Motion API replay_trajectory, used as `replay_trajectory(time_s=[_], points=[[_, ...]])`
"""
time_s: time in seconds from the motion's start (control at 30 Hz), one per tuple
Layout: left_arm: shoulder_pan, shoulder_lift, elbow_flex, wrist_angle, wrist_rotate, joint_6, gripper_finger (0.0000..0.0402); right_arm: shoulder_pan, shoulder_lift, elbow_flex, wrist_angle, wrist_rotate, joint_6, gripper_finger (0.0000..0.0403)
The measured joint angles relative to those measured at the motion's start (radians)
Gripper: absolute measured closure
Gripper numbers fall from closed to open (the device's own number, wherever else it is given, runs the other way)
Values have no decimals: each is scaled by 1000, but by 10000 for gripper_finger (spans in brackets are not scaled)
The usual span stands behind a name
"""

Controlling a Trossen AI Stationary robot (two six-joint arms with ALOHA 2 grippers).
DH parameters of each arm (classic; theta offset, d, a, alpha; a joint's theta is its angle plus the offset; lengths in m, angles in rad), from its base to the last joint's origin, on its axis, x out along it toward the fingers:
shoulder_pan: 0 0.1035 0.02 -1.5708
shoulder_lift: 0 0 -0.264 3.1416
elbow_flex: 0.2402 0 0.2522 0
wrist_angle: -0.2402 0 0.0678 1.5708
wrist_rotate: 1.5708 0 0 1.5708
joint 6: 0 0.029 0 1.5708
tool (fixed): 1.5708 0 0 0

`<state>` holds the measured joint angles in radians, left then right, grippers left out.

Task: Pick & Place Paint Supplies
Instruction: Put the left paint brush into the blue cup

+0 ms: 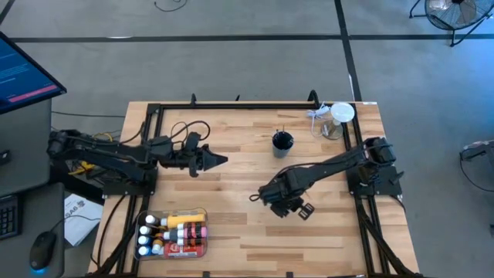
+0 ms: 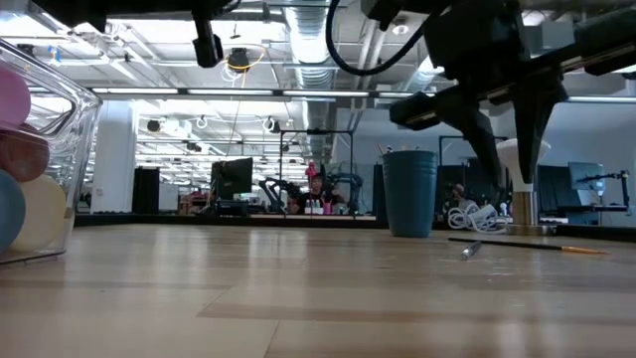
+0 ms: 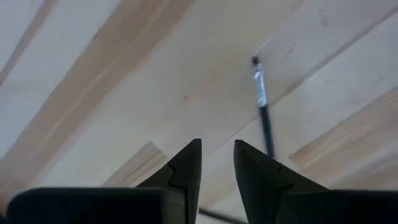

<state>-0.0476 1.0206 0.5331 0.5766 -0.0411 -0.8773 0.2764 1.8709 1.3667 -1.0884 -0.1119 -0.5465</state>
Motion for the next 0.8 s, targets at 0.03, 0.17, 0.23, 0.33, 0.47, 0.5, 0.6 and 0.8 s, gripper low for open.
replay_trajectory(time_s=[0.03,0.17,0.23,0.33,0.47,0.5,0.6,0.8], points=[[-14,0,0,2,-18,3,401,-5,0,0,14,-3,1,316],[-62,0,0,2,-95,4,401,-25,0,0,79,-3,-13,316],[-80,0,0,2,-127,4,401,-36,0,0,115,-3,-25,316],[-97,0,0,2,-156,4,401,-49,0,0,171,-4,-37,316],[-109,0,0,7,-173,4,401,-64,0,0,213,-54,-37,316],[-113,0,0,9,-174,3,401,-65,0,0,215,-63,-40,316],[-124,0,0,9,-177,0,401,-64,0,-1,215,-72,-62,316],[-131,0,0,9,-177,-2,401,-60,-2,-65,278,-74,-66,316]])
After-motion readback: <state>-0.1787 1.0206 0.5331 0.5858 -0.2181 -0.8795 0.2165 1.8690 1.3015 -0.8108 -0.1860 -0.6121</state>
